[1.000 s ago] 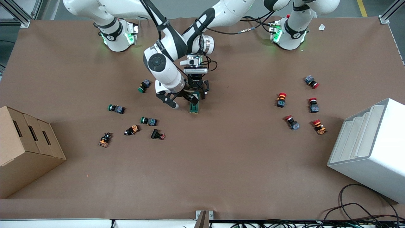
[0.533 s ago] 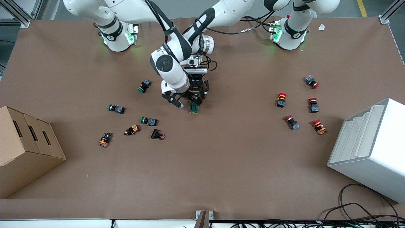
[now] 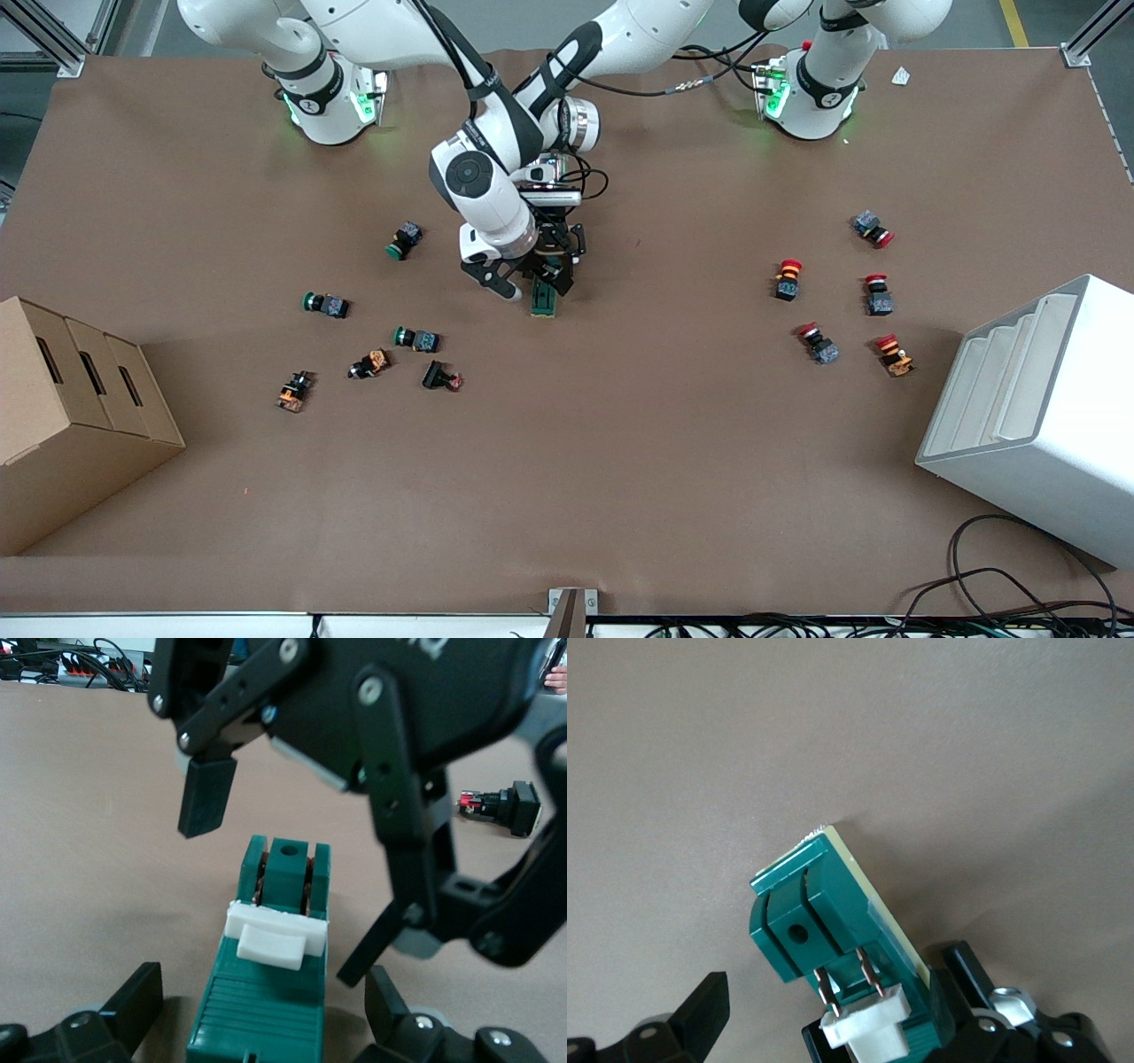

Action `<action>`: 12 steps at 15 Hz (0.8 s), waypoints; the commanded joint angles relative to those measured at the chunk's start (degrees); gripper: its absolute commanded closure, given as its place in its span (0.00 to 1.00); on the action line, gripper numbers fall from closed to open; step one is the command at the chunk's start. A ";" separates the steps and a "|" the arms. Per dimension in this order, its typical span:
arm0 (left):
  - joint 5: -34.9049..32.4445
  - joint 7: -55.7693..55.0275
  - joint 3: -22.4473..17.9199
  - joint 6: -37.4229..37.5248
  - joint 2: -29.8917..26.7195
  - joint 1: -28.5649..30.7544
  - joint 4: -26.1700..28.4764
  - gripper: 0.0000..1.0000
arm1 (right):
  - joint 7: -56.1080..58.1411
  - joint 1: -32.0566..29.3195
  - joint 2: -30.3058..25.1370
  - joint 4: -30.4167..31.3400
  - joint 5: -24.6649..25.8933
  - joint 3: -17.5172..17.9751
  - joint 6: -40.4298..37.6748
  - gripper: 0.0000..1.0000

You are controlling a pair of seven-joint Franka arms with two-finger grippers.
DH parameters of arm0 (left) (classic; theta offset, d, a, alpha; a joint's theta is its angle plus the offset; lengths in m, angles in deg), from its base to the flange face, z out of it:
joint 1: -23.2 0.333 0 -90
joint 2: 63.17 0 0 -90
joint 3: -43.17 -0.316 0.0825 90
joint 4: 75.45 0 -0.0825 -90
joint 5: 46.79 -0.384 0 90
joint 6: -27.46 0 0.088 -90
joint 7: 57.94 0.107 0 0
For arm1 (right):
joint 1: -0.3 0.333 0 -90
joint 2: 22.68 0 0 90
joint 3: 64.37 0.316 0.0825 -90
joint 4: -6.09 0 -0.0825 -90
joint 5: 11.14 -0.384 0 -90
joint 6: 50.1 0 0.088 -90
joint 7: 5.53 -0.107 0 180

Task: Close load switch with both arms
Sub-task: 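Flip the white lever over with the right gripper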

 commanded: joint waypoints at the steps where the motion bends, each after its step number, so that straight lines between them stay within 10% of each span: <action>1: 0.24 -1.15 0.02 -0.78 1.03 -0.37 -1.30 0.00 | -0.30 0.94 0.64 -1.16 -1.58 -0.42 0.52 0.00; 12: 0.07 -0.44 -0.07 -0.69 1.73 -0.63 -1.03 0.00 | -0.22 -1.25 1.51 -6.25 -4.57 -0.50 -3.77 0.00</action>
